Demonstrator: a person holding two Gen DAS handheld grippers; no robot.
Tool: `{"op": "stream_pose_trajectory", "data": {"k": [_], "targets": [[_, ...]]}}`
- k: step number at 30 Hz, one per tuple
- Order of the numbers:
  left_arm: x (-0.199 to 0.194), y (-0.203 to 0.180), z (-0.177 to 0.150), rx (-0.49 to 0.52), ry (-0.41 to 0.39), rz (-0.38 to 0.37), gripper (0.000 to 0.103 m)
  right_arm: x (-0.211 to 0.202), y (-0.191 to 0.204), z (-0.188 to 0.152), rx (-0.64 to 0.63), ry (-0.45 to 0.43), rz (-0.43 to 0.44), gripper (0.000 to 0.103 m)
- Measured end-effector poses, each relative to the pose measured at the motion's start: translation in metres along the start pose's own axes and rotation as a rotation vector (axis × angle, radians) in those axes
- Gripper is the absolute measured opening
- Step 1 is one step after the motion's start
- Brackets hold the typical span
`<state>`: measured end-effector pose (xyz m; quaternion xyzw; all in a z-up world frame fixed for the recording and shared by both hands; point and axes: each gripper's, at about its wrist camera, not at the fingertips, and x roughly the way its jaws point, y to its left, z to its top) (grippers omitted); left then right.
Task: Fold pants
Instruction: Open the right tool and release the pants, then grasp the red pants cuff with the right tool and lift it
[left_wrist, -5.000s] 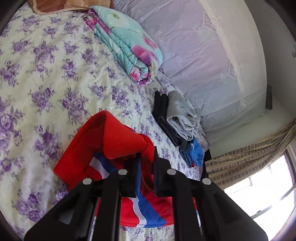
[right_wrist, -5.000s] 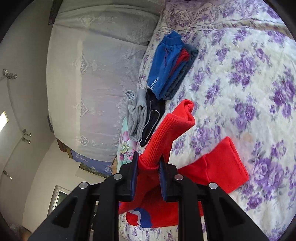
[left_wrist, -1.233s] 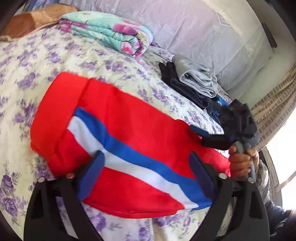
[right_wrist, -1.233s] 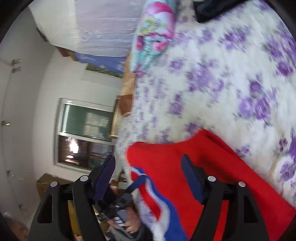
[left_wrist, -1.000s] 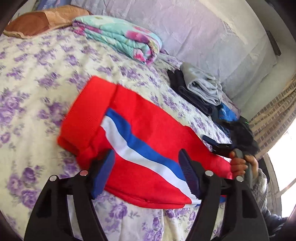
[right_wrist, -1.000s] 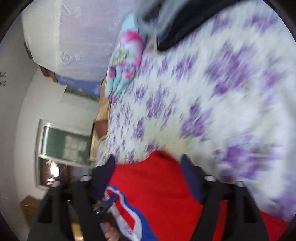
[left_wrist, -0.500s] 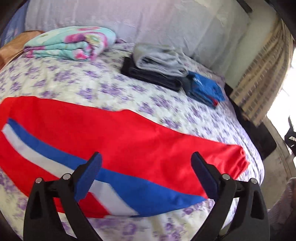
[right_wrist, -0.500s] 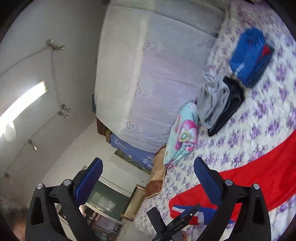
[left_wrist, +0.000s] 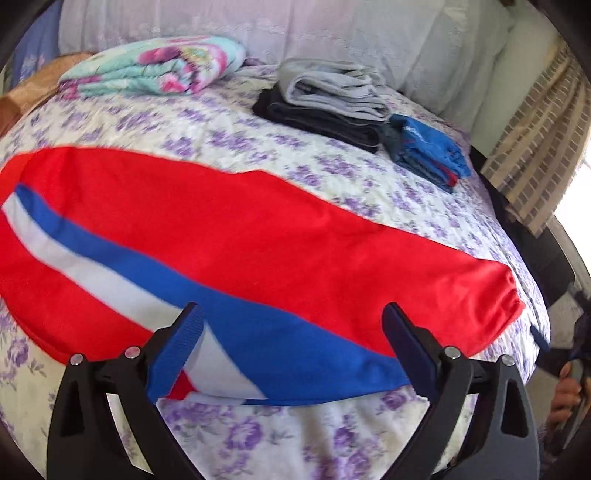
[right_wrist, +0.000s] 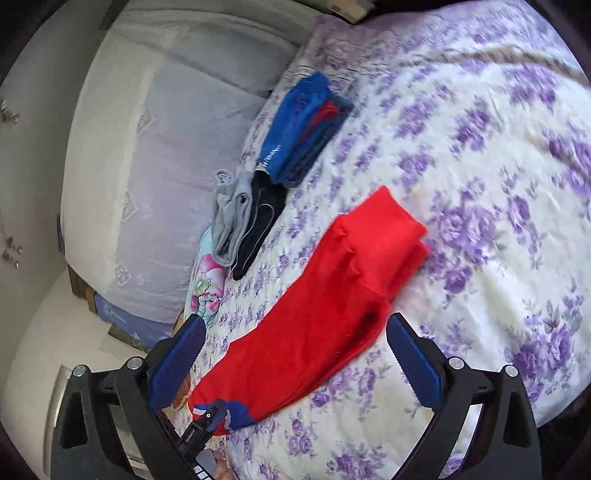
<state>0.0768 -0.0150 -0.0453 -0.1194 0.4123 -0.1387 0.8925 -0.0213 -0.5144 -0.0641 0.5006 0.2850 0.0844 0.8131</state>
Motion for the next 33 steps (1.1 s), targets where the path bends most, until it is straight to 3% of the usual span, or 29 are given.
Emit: {"op": "stream_pose_trajectory", "data": {"k": [3,7,13,16,18,21,25,28,31,33], "targets": [[0.000,0.014,-0.003,-0.033,0.001,-0.007,0.095,0.018,-0.028,-0.001,0.093,0.046,0.004,0.080],[0.000,0.012,-0.006,-0.005,-0.008,0.013,0.095,0.033,-0.043,-0.003,0.122,0.003,-0.033,0.065],[0.001,0.005,-0.008,0.022,-0.016,0.045,0.096,0.055,-0.040,0.006,0.077,-0.058,-0.095,0.059],[-0.001,0.004,-0.008,0.018,-0.018,0.044,0.096,0.063,-0.037,0.006,0.028,-0.088,-0.124,0.047],[-0.004,0.003,-0.005,0.001,-0.026,0.029,0.096,0.061,-0.040,0.007,0.005,-0.109,-0.109,0.030],[-0.010,-0.007,0.007,0.000,-0.045,-0.025,0.096,0.057,-0.045,0.009,-0.006,-0.110,-0.082,0.026],[-0.005,-0.054,0.019,0.131,-0.075,-0.010,0.096,0.048,-0.027,0.006,-0.093,-0.144,-0.090,0.026],[0.016,-0.098,0.016,0.286,-0.086,0.106,0.096,0.043,-0.014,0.002,-0.171,-0.168,-0.117,0.026],[0.056,-0.128,-0.003,0.437,-0.010,0.201,0.096,0.042,-0.014,0.002,-0.192,-0.170,-0.131,0.026],[0.072,-0.127,-0.014,0.452,0.022,0.227,0.098,0.043,-0.018,0.002,-0.185,-0.164,-0.138,0.026]]}}
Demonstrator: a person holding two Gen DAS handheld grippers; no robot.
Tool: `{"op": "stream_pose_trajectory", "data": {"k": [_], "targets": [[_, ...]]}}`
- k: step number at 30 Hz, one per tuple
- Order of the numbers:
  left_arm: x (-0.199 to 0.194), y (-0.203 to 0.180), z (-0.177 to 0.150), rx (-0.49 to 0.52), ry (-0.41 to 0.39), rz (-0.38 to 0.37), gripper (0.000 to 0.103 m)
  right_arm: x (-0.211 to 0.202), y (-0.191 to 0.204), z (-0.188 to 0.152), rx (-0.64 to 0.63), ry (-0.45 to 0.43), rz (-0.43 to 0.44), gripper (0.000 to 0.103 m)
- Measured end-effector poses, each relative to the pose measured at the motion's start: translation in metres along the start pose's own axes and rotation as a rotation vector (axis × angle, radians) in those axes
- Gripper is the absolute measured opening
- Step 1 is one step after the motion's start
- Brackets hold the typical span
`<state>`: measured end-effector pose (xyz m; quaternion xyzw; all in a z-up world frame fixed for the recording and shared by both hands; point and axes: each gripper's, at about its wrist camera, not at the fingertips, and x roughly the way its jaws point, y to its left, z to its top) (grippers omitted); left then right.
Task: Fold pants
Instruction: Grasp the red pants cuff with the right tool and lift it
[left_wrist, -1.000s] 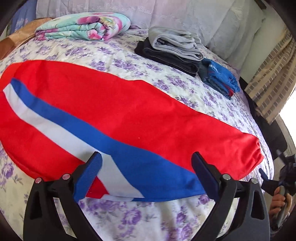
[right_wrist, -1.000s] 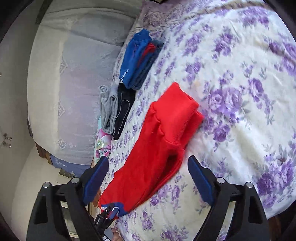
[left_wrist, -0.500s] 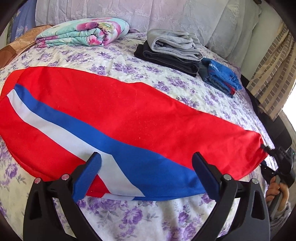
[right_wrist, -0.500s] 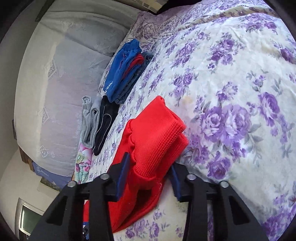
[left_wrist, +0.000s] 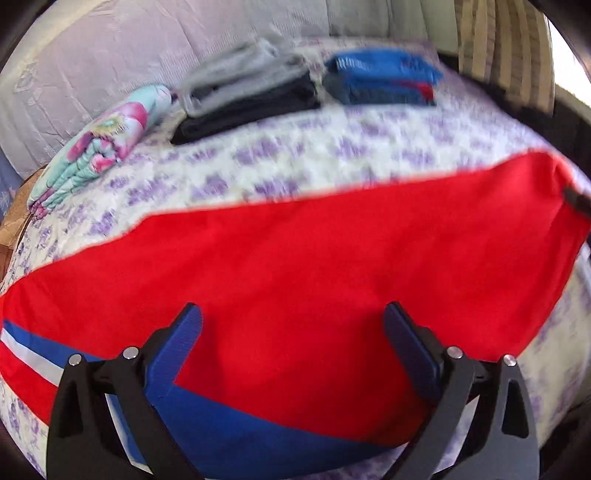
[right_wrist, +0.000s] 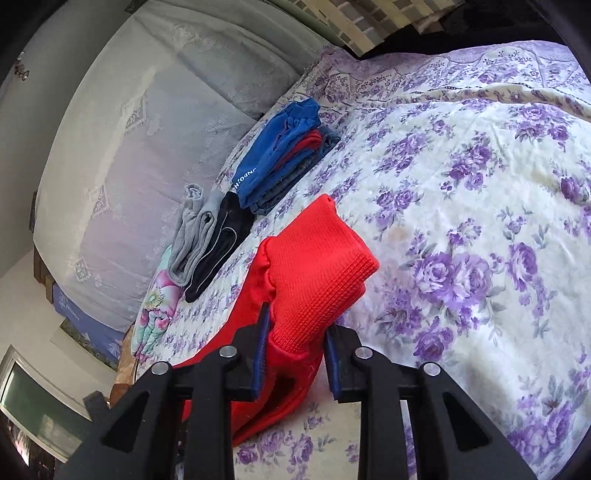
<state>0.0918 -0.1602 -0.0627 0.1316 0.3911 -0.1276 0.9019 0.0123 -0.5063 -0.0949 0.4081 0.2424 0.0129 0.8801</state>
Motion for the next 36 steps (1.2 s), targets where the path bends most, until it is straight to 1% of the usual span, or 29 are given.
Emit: {"op": "stream_pose_trajectory", "data": {"k": [1,3,5,6,9,11,15,17,19,21,23,24,26,27,28,29,30,32,34,35,36], "targets": [[-0.002,0.007,-0.001,-0.036,-0.009,-0.021,0.098,0.001,-0.002,0.000,0.005,0.003,-0.003,0.026],[-0.008,0.025,0.001,-0.117,-0.005,-0.032,0.097,0.000,-0.001,-0.001,-0.004,-0.004,-0.007,0.026],[-0.016,0.052,-0.003,-0.225,-0.032,-0.063,0.097,-0.004,0.007,-0.001,-0.040,-0.023,-0.011,0.026],[-0.020,0.066,-0.006,-0.268,-0.040,-0.067,0.097,-0.006,0.015,0.000,-0.069,-0.037,-0.014,0.026],[-0.034,0.110,-0.022,-0.368,-0.061,-0.041,0.097,-0.014,0.044,-0.002,-0.192,-0.087,-0.039,0.026],[-0.047,0.143,-0.037,-0.452,-0.088,-0.019,0.097,-0.016,0.070,-0.005,-0.296,-0.119,-0.062,0.026],[-0.079,0.208,-0.071,-0.642,-0.152,-0.004,0.097,-0.013,0.132,-0.022,-0.549,-0.182,-0.112,0.026],[-0.095,0.234,-0.084,-0.707,-0.185,0.014,0.098,-0.005,0.168,-0.042,-0.708,-0.204,-0.143,0.026],[-0.108,0.252,-0.095,-0.743,-0.211,0.047,0.098,0.009,0.203,-0.069,-0.883,-0.212,-0.174,0.026],[-0.118,0.265,-0.103,-0.762,-0.229,0.069,0.098,0.025,0.232,-0.102,-1.045,-0.202,-0.201,0.026],[-0.127,0.277,-0.112,-0.790,-0.246,0.088,0.098,0.048,0.256,-0.143,-1.221,-0.177,-0.226,0.026],[-0.129,0.282,-0.115,-0.802,-0.250,0.091,0.098,0.062,0.263,-0.164,-1.308,-0.147,-0.242,0.026],[-0.130,0.288,-0.122,-0.820,-0.248,0.094,0.098,0.093,0.269,-0.210,-1.491,-0.036,-0.281,0.027],[-0.130,0.290,-0.125,-0.826,-0.244,0.095,0.098,0.104,0.267,-0.231,-1.568,0.022,-0.298,0.030],[-0.128,0.292,-0.128,-0.829,-0.237,0.095,0.098,0.107,0.265,-0.246,-1.628,0.047,-0.296,0.034],[-0.128,0.294,-0.130,-0.830,-0.234,0.097,0.098,0.104,0.265,-0.257,-1.668,0.032,-0.292,0.039],[-0.127,0.295,-0.132,-0.831,-0.232,0.099,0.098,0.098,0.267,-0.262,-1.691,0.008,-0.279,0.052],[-0.123,0.298,-0.135,-0.841,-0.222,0.098,0.098,0.078,0.272,-0.261,-1.689,-0.025,-0.213,0.065],[-0.119,0.299,-0.136,-0.852,-0.218,0.084,0.098,0.058,0.278,-0.252,-1.656,-0.036,-0.153,0.066],[-0.116,0.299,-0.137,-0.854,-0.214,0.079,0.098,0.051,0.279,-0.244,-1.614,-0.027,-0.119,0.066],[-0.114,0.299,-0.137,-0.854,-0.210,0.078,0.098,0.045,0.282,-0.228,-1.533,-0.017,-0.087,0.066]]}}
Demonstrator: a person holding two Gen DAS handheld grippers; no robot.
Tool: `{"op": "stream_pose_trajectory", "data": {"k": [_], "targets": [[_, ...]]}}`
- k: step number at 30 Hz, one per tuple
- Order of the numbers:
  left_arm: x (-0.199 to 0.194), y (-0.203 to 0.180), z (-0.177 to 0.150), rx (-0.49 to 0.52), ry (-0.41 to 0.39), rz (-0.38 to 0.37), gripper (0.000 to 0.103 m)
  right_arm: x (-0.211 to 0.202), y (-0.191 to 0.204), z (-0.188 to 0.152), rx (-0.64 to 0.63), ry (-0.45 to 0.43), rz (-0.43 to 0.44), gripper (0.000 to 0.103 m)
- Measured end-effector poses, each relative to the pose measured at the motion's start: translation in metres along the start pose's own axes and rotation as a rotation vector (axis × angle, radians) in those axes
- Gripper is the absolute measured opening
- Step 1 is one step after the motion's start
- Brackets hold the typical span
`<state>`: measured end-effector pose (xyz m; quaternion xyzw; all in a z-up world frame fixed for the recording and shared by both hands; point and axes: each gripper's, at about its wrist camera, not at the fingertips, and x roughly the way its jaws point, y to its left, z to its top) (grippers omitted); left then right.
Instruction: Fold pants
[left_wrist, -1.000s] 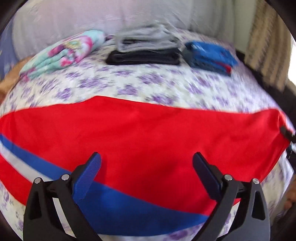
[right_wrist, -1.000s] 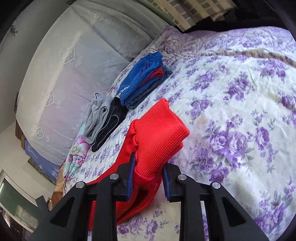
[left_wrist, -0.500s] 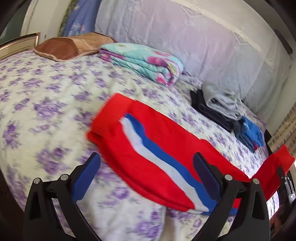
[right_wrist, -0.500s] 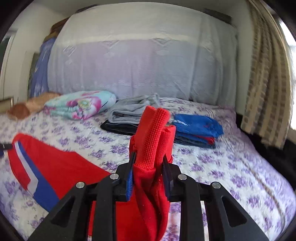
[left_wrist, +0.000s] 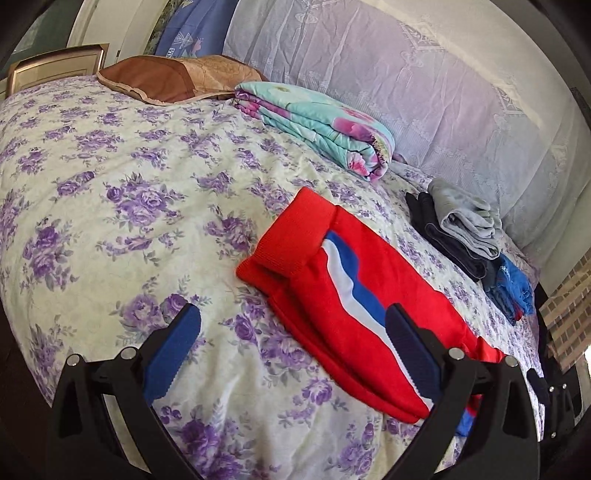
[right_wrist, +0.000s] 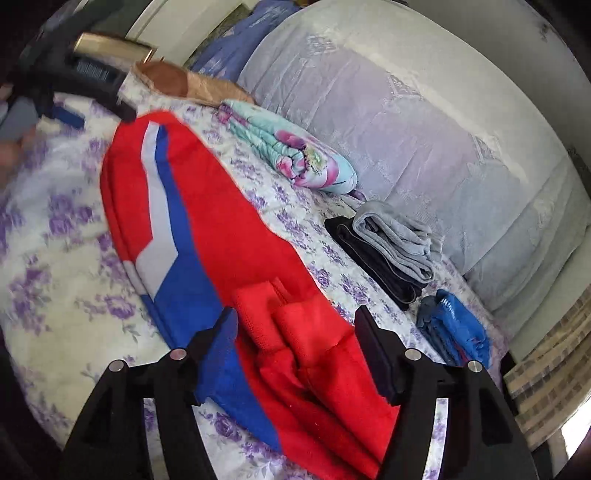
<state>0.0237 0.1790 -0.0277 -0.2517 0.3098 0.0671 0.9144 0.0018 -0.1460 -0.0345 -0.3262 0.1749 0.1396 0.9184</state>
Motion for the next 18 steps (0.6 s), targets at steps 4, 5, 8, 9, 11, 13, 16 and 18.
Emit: {"op": "stream_pose_trajectory", "data": {"k": [4,5,8,9,11,13,16,18], "targets": [[0.007,0.001,-0.004,-0.004,0.021,0.001,0.098,0.013,-0.076,-0.002,0.389,0.032,-0.031,0.065],[0.009,0.002,-0.004,-0.007,0.023,0.002,0.098,0.022,-0.088,-0.005,0.439,0.056,-0.039,0.062],[0.009,0.003,-0.003,-0.013,0.023,0.005,0.098,0.044,-0.084,-0.012,0.463,0.108,0.024,0.060],[0.008,0.003,-0.003,-0.013,0.021,0.010,0.098,0.052,-0.075,-0.015,0.446,0.136,0.050,0.060],[0.009,0.004,-0.001,-0.011,0.027,0.013,0.098,0.080,-0.044,-0.026,0.377,0.260,0.115,0.060],[0.009,0.004,-0.002,-0.008,0.039,0.012,0.098,0.081,-0.041,-0.026,0.373,0.271,0.126,0.060],[0.011,0.003,-0.003,0.000,0.051,0.013,0.098,0.075,-0.052,-0.027,0.427,0.275,0.166,0.060],[0.012,0.003,-0.004,-0.002,0.057,0.008,0.098,0.060,-0.058,-0.026,0.471,0.208,0.171,0.060]]}}
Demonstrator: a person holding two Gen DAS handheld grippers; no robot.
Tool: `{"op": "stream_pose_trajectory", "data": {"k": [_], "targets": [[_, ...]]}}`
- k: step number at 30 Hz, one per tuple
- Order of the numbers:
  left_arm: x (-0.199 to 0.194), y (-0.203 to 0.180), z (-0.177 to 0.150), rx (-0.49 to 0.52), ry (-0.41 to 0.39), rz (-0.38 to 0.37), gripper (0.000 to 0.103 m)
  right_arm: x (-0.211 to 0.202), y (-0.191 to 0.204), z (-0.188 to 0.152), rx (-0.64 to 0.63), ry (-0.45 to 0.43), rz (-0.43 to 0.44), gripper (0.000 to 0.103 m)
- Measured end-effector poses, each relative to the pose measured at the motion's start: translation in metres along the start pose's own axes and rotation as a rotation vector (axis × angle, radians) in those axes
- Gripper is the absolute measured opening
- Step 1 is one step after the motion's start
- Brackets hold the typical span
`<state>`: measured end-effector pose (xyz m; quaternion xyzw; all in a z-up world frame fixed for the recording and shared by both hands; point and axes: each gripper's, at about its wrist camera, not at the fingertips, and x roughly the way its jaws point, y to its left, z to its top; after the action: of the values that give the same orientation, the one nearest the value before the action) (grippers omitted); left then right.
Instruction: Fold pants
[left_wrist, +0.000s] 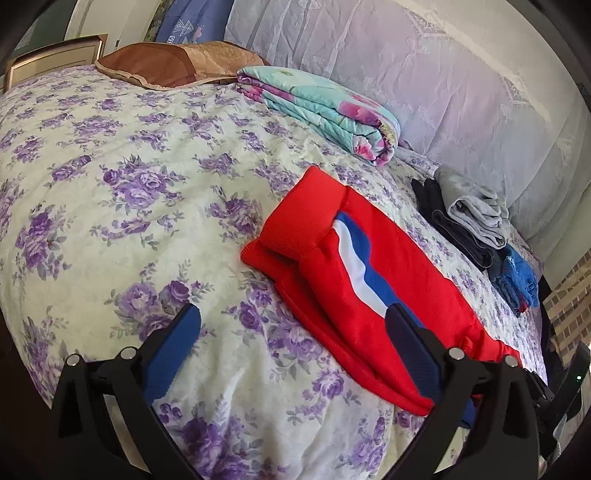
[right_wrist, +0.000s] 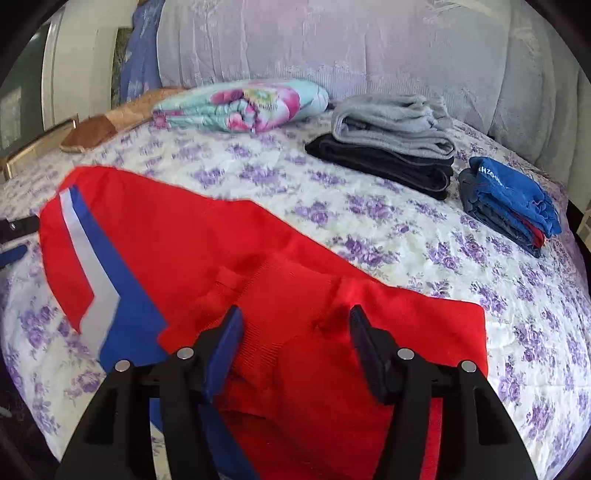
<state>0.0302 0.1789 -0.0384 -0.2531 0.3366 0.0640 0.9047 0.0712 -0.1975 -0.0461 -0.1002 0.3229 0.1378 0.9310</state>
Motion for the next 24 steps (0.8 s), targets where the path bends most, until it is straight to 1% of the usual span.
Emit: {"op": "stream_pose_trajectory", "data": {"k": [1,2,3,4,5,6,10,13,15,19,24], "targets": [[0.001,0.000,0.000,0.000,0.010,-0.004,0.098,0.000,0.000,0.001,0.002,-0.019,0.004,0.061],[0.003,-0.001,0.000,0.000,0.017,-0.007,0.098,-0.001,0.001,0.001,-0.005,-0.022,0.003,0.068],[0.003,-0.001,0.000,-0.001,0.021,-0.011,0.098,0.006,0.002,-0.001,-0.024,0.016,-0.003,0.078],[0.004,-0.001,0.000,-0.003,0.023,-0.018,0.098,0.025,0.005,-0.007,-0.057,0.116,0.004,0.080],[0.005,-0.001,0.000,-0.005,0.026,-0.028,0.098,0.032,0.003,-0.012,-0.052,0.118,0.032,0.083],[0.007,0.000,0.001,-0.007,0.029,-0.033,0.098,0.030,-0.002,-0.011,-0.023,0.103,0.036,0.086],[0.019,0.004,0.008,-0.037,0.045,-0.047,0.098,0.026,-0.010,-0.012,0.025,0.082,0.084,0.089],[0.026,0.007,0.017,-0.063,0.044,-0.076,0.098,0.027,-0.014,-0.012,0.042,0.080,0.114,0.095],[0.032,0.011,0.025,-0.105,0.057,-0.115,0.098,0.030,-0.015,-0.013,0.053,0.090,0.132,0.098],[0.042,0.021,0.038,-0.194,0.070,-0.213,0.098,0.030,-0.015,-0.013,0.059,0.091,0.138,0.099],[0.049,0.030,0.046,-0.282,0.083,-0.286,0.097,0.030,-0.015,-0.013,0.061,0.091,0.138,0.099]]}}
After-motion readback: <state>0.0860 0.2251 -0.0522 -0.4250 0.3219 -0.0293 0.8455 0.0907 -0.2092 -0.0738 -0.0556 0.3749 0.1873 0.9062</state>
